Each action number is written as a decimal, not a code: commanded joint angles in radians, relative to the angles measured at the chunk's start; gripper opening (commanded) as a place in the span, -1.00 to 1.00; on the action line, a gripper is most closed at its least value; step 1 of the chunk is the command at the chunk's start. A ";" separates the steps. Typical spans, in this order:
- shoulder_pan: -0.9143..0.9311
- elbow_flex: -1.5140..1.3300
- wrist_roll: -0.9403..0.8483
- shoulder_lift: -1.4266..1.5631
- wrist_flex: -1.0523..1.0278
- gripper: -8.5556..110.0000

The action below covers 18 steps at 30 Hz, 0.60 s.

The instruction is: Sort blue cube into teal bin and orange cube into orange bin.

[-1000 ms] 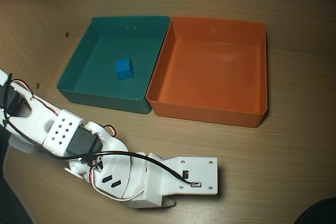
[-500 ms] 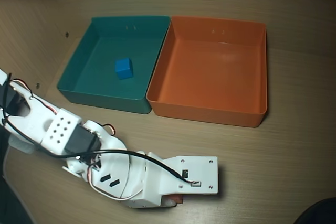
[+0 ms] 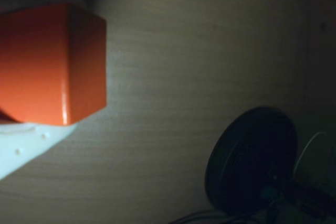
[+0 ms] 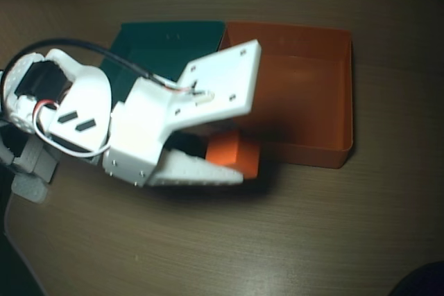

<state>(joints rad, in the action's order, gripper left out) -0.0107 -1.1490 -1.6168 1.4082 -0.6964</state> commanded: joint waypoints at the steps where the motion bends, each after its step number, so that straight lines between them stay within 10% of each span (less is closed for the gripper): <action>1: -0.089 0.054 0.064 0.110 0.000 -0.96; 18: -0.305 0.249 0.101 -0.084 -0.002 -0.96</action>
<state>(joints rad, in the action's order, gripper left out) -0.3129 -1.0431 -1.5232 1.3346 -0.6964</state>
